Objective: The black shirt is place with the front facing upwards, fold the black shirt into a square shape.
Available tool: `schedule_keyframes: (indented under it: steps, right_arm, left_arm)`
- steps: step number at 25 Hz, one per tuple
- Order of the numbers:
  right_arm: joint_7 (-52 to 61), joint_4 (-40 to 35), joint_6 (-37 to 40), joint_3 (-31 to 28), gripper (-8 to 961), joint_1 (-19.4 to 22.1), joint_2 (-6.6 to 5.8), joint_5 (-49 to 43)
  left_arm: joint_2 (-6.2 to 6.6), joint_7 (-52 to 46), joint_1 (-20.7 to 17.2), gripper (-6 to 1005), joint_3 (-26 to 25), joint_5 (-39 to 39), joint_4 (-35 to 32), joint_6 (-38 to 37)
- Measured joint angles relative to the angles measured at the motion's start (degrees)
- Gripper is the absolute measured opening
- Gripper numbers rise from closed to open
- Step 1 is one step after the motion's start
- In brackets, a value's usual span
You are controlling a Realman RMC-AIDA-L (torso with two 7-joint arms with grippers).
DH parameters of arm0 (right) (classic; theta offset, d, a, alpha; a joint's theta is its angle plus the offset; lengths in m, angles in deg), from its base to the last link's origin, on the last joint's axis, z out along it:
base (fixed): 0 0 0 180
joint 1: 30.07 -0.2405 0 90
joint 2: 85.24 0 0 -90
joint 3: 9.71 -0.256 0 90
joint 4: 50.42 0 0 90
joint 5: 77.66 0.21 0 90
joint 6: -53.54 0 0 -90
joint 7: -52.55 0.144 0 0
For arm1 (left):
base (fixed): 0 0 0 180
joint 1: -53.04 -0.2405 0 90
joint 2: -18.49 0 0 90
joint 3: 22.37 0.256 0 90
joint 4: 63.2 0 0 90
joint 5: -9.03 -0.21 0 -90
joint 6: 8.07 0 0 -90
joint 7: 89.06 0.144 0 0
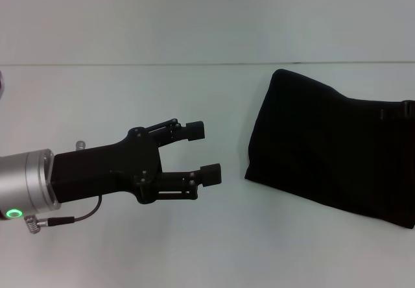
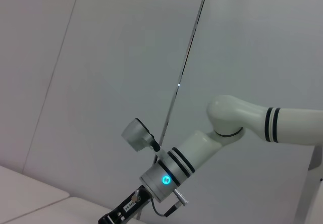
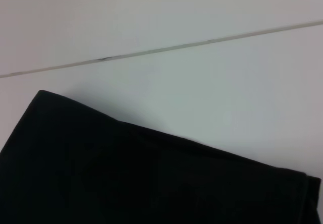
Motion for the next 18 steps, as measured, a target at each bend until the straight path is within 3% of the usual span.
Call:
schedule_keyframes:
  steps: [15,18]
  right_arm:
    - [-1.51,1.84,0.51,0.38,896,-1.85,0.44,0.98]
    - [-1.52,1.74,0.70,0.40,896,-1.77,0.40,0.99]
  left_arm:
    - [0.00,-0.72,-0.08,948,0.00,0.00,-0.05,0.00]
    - [0.47,-3.84,0.56,948,0.02,-1.06,-0.41,0.01]
